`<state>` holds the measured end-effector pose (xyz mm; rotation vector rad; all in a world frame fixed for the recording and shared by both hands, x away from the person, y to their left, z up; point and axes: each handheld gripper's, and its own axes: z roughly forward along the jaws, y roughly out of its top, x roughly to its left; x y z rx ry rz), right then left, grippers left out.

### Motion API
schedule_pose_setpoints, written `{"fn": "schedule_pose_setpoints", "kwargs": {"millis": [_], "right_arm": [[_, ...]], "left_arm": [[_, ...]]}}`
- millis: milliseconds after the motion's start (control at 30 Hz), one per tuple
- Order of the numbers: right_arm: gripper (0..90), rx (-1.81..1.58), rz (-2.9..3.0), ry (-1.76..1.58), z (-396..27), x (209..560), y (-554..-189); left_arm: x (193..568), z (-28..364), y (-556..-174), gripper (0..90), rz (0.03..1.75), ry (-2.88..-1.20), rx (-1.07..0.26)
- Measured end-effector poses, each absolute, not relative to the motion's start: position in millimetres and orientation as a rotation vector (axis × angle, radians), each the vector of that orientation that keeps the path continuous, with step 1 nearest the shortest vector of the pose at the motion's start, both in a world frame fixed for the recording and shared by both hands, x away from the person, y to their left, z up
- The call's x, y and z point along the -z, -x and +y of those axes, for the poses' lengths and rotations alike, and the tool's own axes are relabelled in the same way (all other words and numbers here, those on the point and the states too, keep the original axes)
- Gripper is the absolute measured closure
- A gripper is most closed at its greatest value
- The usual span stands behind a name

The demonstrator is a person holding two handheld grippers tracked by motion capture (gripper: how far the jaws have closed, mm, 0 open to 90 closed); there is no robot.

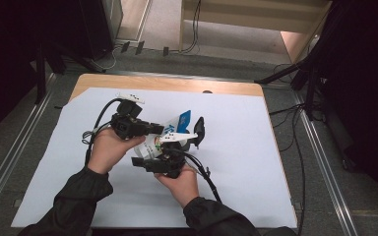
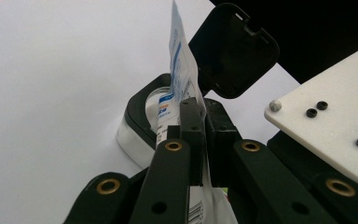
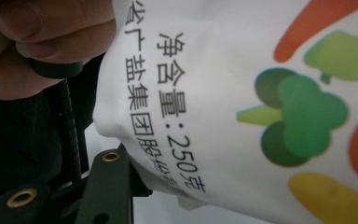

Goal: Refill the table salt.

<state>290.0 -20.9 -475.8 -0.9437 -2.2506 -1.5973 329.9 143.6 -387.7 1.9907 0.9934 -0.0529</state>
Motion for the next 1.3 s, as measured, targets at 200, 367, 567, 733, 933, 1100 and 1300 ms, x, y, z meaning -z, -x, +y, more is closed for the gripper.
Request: {"fn": "schedule_pose_setpoints", "kwargs": {"millis": [200, 367, 567, 733, 933, 1100, 1300], "right_arm": [[55.4, 1.592, -2.251, 0.948, -21.0, 476.3, -290.3], [55.4, 1.590, -2.255, 0.945, -21.1, 476.9, -290.1], [55.5, 1.588, -2.253, 0.944, -21.1, 477.1, -290.2], [55.6, 1.591, -2.248, 0.942, -21.2, 476.9, -290.4], [55.5, 1.589, -2.249, 0.936, -21.8, 476.7, -290.8], [55.0, 1.591, -2.250, 0.935, -22.2, 476.4, -291.2], [54.9, 1.591, -2.250, 0.936, -22.0, 476.5, -291.2]], "left_arm": [[388.0, 142.8, -329.7, 89.1, 0.991, -1.993, 0.050], [388.3, 142.6, -329.3, 89.0, 0.992, -1.992, 0.057], [388.7, 143.1, -329.6, 89.0, 0.991, -1.994, 0.061], [388.5, 144.0, -330.0, 89.0, 0.987, -1.992, 0.058], [388.4, 143.8, -330.2, 89.0, 0.984, -1.992, 0.059], [388.1, 142.3, -330.0, 89.1, 0.988, -1.990, 0.055], [388.0, 142.5, -329.9, 89.0, 0.990, -1.990, 0.052]]}}
